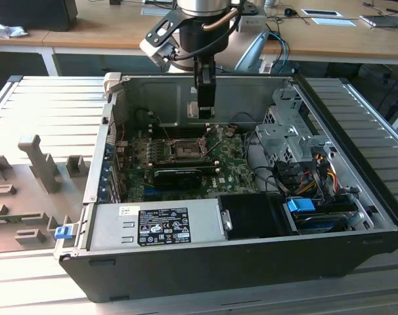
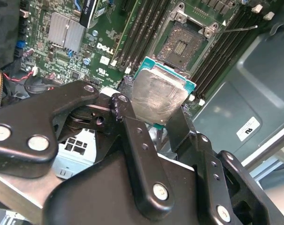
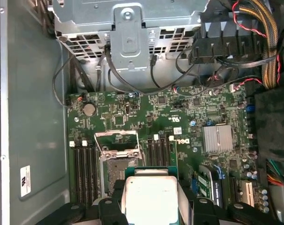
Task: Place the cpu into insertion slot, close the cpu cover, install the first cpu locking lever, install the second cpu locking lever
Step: 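Place the cpu into insertion slot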
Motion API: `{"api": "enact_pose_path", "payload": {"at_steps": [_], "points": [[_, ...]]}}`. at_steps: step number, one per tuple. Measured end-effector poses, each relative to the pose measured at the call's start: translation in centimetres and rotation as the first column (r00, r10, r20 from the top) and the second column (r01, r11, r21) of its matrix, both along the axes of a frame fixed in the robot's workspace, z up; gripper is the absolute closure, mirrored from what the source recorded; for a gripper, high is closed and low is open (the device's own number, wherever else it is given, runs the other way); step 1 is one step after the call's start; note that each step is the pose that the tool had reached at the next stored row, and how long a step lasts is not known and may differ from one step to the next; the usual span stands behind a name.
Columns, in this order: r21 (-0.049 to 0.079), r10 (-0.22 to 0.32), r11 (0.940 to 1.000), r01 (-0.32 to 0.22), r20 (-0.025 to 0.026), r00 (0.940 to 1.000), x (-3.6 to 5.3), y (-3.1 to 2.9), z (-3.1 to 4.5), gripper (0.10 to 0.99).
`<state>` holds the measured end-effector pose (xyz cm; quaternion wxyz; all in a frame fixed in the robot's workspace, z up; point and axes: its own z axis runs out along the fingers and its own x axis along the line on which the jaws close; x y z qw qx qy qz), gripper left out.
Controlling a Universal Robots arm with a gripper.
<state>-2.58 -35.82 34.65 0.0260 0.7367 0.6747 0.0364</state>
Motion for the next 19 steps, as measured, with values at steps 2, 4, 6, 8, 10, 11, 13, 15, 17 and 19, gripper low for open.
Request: {"api": "enact_pose_path", "payload": {"at_steps": [2,4,6,8,10,11,13,15,17,19], "points": [[0.000,-0.011,0.9999,0.011,-0.0001,0.9999,0.00,0.00,-0.06,0.553],[0.000,-0.020,0.9998,0.020,-0.0001,0.9998,0.00,0.00,-0.18,0.553],[0.000,-0.026,0.9997,0.026,0.0000,0.9997,0.00,0.00,-0.36,0.553],[0.000,-0.029,0.9996,0.029,-0.0001,0.9996,0.00,0.00,-0.65,0.553],[0.000,-0.030,0.9995,0.030,-0.0001,0.9995,0.00,0.04,-1.05,0.553],[0.000,-0.029,0.9996,0.029,0.0000,0.9996,0.00,0.06,-1.25,0.553],[0.000,0.017,0.9999,-0.017,0.0000,0.9999,0.00,0.11,-1.83,0.553],[0.000,0.069,0.9976,-0.069,-0.0001,0.9976,0.00,0.11,-2.14,0.553],[0.000,0.081,0.9967,-0.081,-0.0001,0.9967,-0.04,0.11,-2.22,0.553],[0.000,0.082,0.9966,-0.082,-0.0001,0.9966,-0.05,0.11,-2.33,0.553]]}}
